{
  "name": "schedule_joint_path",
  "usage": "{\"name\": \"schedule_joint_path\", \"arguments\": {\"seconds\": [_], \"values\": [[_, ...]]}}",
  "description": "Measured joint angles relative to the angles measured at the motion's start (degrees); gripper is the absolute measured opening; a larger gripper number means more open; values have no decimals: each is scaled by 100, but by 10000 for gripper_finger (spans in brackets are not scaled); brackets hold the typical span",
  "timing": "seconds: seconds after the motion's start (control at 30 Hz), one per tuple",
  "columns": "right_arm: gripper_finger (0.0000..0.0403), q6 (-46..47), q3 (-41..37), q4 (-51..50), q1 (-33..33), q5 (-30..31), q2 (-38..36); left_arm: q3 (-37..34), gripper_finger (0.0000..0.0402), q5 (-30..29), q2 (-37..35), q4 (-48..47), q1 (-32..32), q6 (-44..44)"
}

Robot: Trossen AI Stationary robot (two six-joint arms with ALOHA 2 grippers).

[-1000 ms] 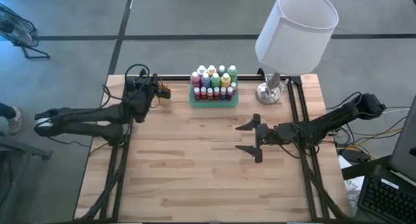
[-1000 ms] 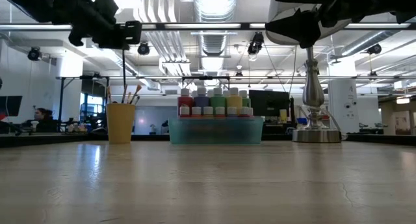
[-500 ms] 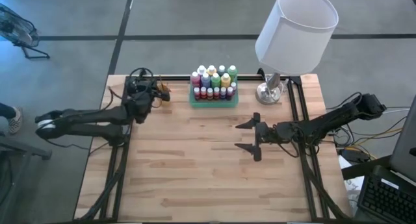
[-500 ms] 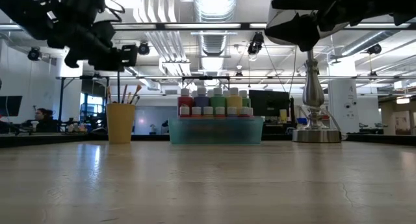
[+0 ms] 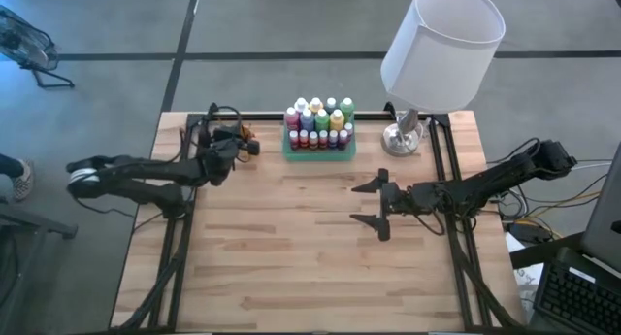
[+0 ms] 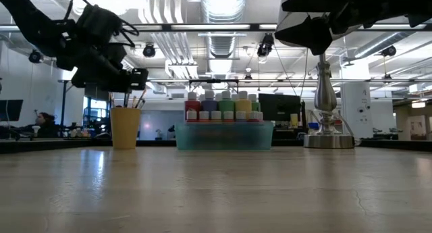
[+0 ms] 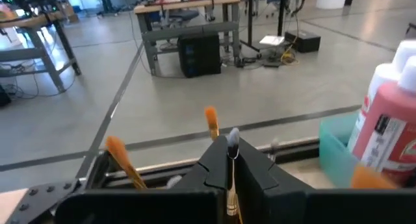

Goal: Pick & Place Paint Supplies
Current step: Put the silver paintbrush into the orange cup, then return to Home Position

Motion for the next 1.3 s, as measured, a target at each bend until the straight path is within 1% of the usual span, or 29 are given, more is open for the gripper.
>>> {"name": "schedule_joint_path", "arguments": {"seconds": [0.2, 0.27, 0.53, 0.63, 0.73, 0.83, 0.97, 1.03, 1.07, 1.13, 1.23, 1.3], "values": [[364, 18, -4, -76, 0, 2, 0, 0, 16, 383, 251, 163, 87, -135], [363, 22, -4, -78, 0, 1, 0, 0, 36, 397, 267, 205, 97, -183], [363, 39, -4, -107, 0, 2, 0, 11, 141, 485, 204, 194, 103, -149], [363, 34, -4, -109, 0, 2, 0, 122, 168, 636, 68, 193, 83, -12], [364, -118, -3, -101, 0, 2, 0, 323, 180, 1113, -178, 191, 27, 219], [364, -260, 14, -72, 4, 3, 0, 582, 181, 2022, -470, 199, -66, 457], [364, -267, 44, -33, 4, 2, 0, 951, 176, 3612, -738, 42, -291, 627], [363, -282, 83, -30, 4, 2, 0, 1150, 171, 4142, -760, -177, -509, 675], [363, -284, 101, -28, 4, 4, 0, 1259, 167, 4255, -753, -350, -667, 774], [363, -277, 138, -22, 4, 2, 0, 1523, 155, 4217, -714, -844, -1067, 1020], [358, 23, 214, -21, 4, -31, 0, 2010, 131, 3770, -596, -1805, -1839, 1139], [342, 149, 263, -25, 4, -215, 0, 2321, 109, 3400, -503, -2441, -2457, 1198]]}}
